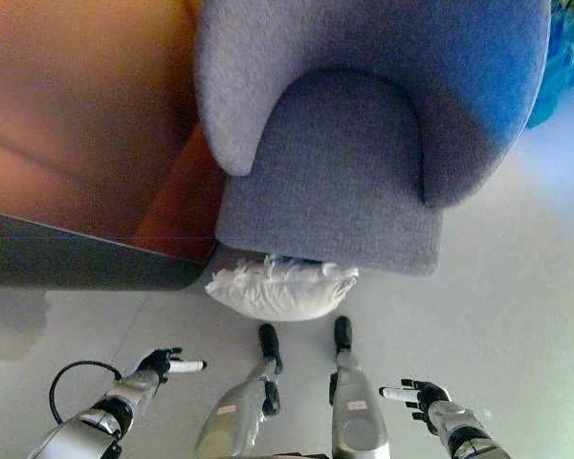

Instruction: Pick up the pillow and put it on the sofa.

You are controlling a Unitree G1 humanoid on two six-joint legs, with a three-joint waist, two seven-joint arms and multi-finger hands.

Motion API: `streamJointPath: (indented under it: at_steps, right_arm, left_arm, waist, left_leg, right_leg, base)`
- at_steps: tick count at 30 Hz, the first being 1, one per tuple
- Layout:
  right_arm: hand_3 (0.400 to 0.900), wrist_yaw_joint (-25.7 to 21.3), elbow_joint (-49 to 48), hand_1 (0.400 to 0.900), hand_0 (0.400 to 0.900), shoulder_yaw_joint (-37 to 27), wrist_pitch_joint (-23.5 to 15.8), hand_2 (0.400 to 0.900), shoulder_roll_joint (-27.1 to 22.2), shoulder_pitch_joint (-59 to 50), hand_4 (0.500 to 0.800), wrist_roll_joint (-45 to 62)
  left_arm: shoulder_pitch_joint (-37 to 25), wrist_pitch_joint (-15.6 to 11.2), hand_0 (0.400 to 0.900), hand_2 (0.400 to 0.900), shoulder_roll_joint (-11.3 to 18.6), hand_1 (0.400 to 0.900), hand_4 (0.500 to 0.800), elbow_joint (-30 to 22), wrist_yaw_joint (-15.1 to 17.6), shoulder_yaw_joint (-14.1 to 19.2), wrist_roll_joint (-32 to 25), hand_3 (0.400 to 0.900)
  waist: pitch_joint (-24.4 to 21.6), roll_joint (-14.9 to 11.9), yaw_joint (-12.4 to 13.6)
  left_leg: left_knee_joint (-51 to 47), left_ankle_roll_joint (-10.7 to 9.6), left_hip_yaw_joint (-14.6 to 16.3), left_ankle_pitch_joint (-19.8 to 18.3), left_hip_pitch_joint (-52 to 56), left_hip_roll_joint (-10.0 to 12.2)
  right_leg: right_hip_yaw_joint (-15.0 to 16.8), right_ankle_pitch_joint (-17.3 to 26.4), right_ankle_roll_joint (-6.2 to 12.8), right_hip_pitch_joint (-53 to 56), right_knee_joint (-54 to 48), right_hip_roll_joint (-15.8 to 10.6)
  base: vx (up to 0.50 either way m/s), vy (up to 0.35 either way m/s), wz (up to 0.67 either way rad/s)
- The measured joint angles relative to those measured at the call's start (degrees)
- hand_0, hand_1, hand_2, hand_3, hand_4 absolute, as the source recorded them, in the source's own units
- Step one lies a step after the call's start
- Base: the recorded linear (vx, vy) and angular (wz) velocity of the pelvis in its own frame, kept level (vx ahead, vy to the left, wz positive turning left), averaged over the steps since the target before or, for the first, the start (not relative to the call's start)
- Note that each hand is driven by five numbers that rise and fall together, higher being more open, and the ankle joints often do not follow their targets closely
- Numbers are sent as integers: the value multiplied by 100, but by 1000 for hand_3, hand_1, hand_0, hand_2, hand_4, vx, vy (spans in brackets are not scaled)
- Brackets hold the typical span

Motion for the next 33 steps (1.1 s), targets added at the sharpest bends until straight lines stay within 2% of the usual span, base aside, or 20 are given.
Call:
streamJointPath:
  at_steps: [4,12,18,23,29,33]
  right_arm:
    - [900,-4,-1,900,900,9,-53,900,-36,-258,800,144]
    - [900,39,0,900,900,19,-176,900,-70,-727,800,214]
    - [900,121,0,900,900,25,-208,900,-109,-920,800,237]
    - [900,147,0,900,900,142,-323,900,-114,-990,800,347]
    - [900,156,4,900,900,187,-420,900,-114,-1003,800,426]
    - [900,157,3,900,900,219,-432,900,-105,-1033,800,476]
  left_arm:
    - [-406,-105,900,900,63,900,800,-24,117,18,-382,900]
    - [-1162,-308,900,900,191,900,800,-19,131,30,-1289,900]
    - [-1684,-362,900,900,276,900,800,3,205,215,-2151,900]
    - [-2028,-454,900,900,344,900,800,86,279,341,-2649,900]
    - [-2422,-467,900,900,363,900,800,147,315,490,-3424,900]
    - [-2669,-457,900,900,414,900,800,216,377,490,-3532,900]
  waist:
    - [221,-36,-88]
    - [287,-124,-132]
    - [346,-232,-241]
    - [380,-312,-391]
    - [387,-408,-419]
    - [387,-481,-427]
  left_leg:
    - [111,26,24,26,-293,-6]
    - [446,57,25,58,-994,-17]
    - [811,29,19,43,-1664,11]
    - [1174,-7,-41,5,-2241,89]
    - [1573,-72,-150,-81,-2773,204]
    - [1745,-106,-204,-100,-3025,256]
  right_leg:
    - [46,-5,-36,-396,274,-27]
    - [122,-174,-35,-1273,951,-84]
    - [146,-268,-105,-2010,1478,-112]
    - [177,-303,-160,-2532,1765,-53]
    - [247,-359,-259,-3004,2074,55]
    - [246,-385,-299,-3220,2212,115]
  base:
    - [-89,-23,-4]
    - [-49,-8,-4]
    - [-21,-17,0]
    - [-20,-45,-1]
    - [15,-72,7]
    - [5,-87,6]
